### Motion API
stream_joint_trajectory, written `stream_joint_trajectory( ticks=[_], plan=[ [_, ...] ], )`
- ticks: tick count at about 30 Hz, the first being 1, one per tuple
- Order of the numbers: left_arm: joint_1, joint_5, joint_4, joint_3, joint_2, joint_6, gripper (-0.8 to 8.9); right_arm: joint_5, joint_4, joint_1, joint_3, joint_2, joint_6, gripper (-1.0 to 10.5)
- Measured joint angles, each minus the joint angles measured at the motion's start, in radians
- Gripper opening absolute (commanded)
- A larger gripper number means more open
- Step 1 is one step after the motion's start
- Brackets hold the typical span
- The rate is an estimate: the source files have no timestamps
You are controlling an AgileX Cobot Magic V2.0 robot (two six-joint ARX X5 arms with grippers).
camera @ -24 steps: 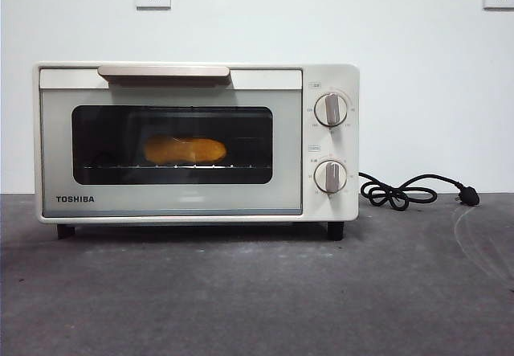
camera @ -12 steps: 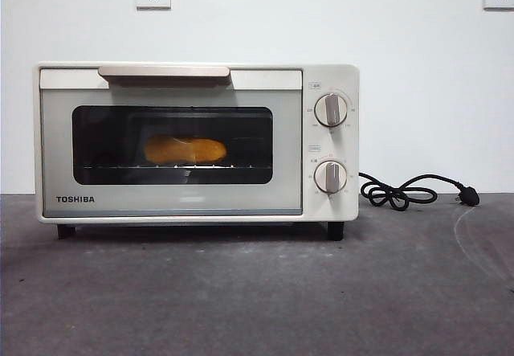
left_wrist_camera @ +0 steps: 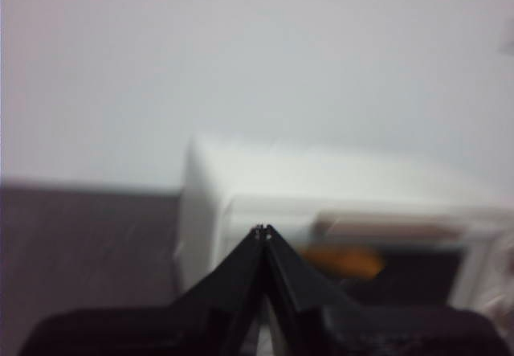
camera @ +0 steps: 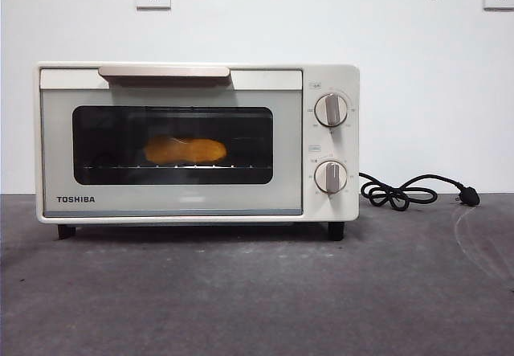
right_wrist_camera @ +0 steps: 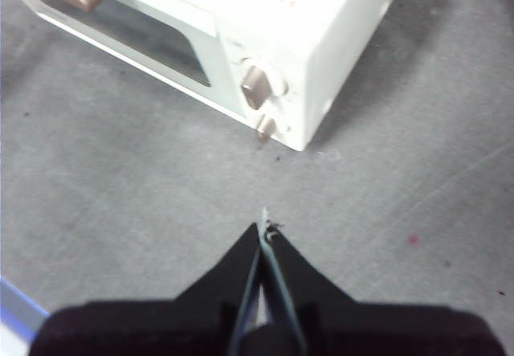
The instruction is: Take the corn from the table,put the corn in the oven
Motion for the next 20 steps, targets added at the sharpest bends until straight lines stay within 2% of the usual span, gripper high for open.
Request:
stream_joint_trajectory(
  ticks=[5, 13, 20],
  plan=[
    [-0.002, -0.032, 0.026, -0.146, 0.003, 0.001, -0.04, 0.004, 0.001, 0.000, 0.000, 0.001, 0.000, -0.1],
    [-0.014, -0.050, 0.051, -0.172, 0.000, 0.078, -0.04, 0.015, 0.000, 0.000, 0.000, 0.001, 0.000, -0.1],
    [-0.035, -0.050, -0.078, -0.196, 0.001, 0.148, -0.04, 0.015, 0.000, 0.000, 0.000, 0.001, 0.000, -0.1]
  ],
)
